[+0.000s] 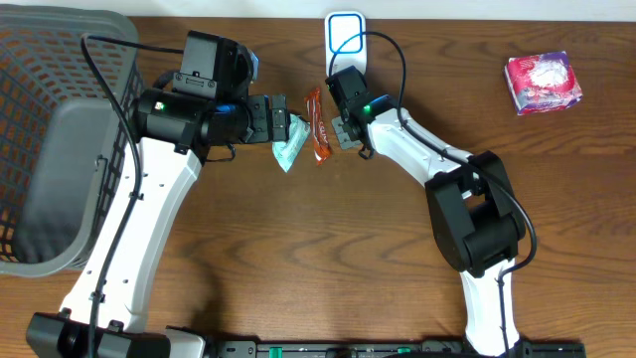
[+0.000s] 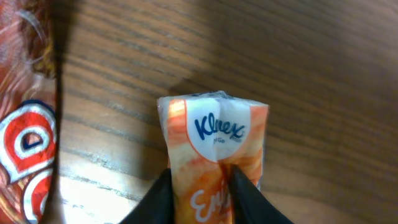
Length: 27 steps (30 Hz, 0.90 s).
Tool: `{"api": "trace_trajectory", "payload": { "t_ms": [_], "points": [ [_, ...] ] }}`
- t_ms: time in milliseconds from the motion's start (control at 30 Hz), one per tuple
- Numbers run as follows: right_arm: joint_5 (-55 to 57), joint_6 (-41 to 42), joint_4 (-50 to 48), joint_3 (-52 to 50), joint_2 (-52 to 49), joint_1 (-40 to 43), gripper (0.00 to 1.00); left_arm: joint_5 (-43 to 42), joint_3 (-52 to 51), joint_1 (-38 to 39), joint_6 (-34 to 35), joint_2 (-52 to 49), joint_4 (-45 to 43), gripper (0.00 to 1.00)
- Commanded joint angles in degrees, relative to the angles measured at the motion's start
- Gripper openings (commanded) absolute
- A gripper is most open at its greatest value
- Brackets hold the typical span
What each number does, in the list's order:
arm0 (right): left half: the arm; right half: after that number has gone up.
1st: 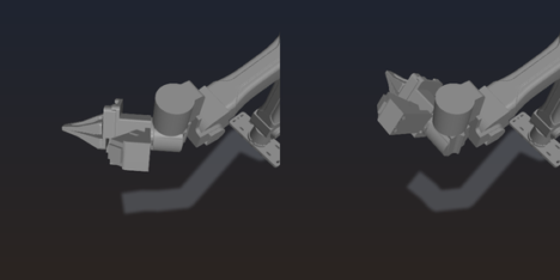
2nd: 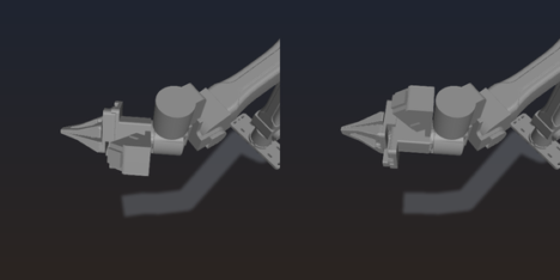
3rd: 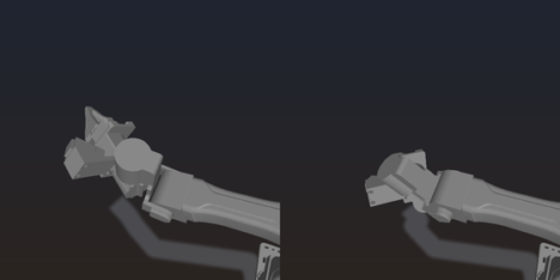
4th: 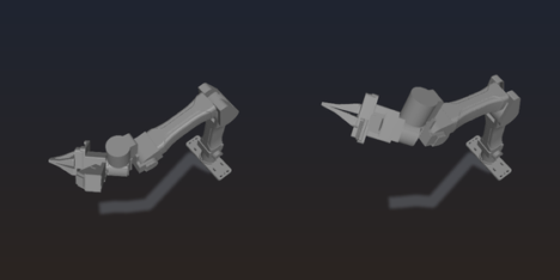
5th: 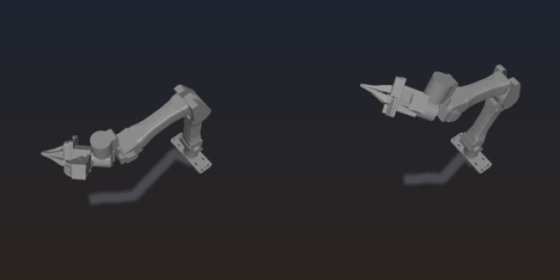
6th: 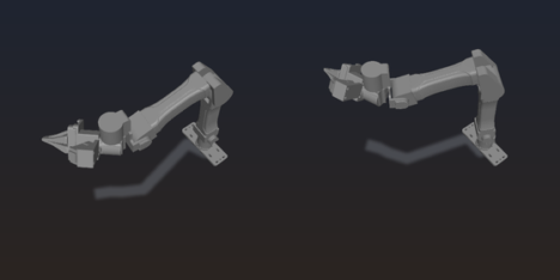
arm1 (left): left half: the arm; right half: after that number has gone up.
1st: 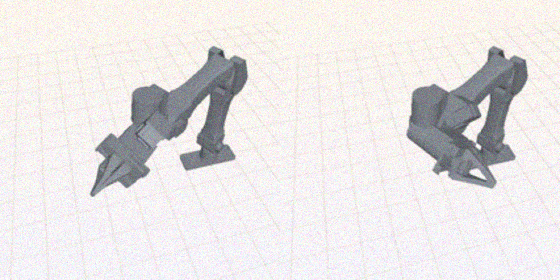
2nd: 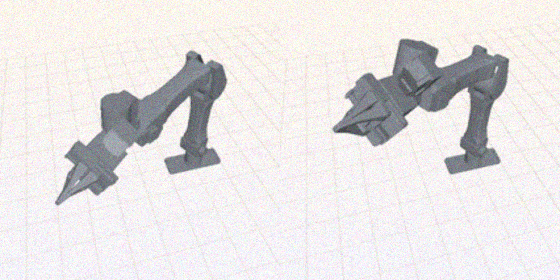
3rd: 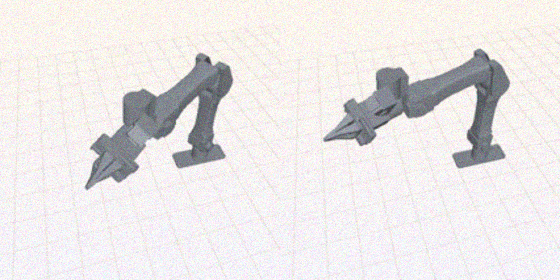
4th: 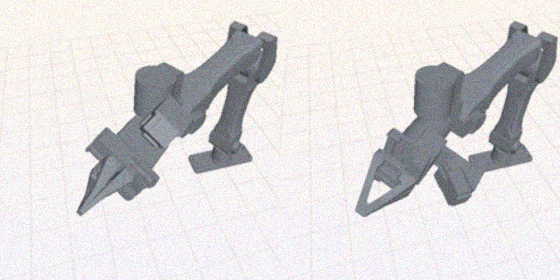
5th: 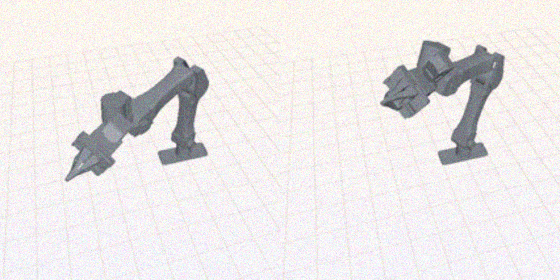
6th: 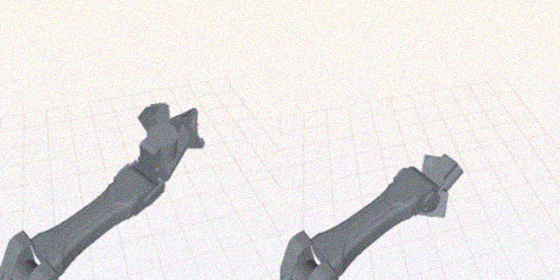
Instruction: Scan the item barcode
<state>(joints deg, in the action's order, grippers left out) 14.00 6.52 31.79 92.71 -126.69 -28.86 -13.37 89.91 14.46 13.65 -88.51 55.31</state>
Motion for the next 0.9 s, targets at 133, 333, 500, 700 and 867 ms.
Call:
{"api": "trace_trajectory", "payload": {
  "t_ms": [133, 333, 500, 700, 867],
  "points": [
    [0.72, 2.32, 3.08, 1.29, 1.31, 0.46, 0.01, 0.17, 0.42, -0.02, -0.33, -0.22, 0.13, 0.98],
    [-17.94, 3.3, 7.65, 4.26, 5.29, 6.4, 0.01, 0.15, 0.42, -0.02, -0.33, -0.22, 0.13, 0.98],
    [-49.27, 3.19, 8.94, 4.17, 5.25, 14.93, 0.01, 0.15, 0.42, -0.02, -0.31, -0.22, 0.13, 0.98],
    [-71.63, 1.95, 11.28, -1.22, 3.32, 23.41, 0.01, 0.17, 0.42, -0.02, -0.31, -0.22, 0.13, 0.98],
    [-72.19, 2.49, 8.68, -10.93, 2.89, 28.89, 0.01, 0.17, 0.42, -0.02, -0.33, -0.22, 0.13, 0.98]
  ]
}}
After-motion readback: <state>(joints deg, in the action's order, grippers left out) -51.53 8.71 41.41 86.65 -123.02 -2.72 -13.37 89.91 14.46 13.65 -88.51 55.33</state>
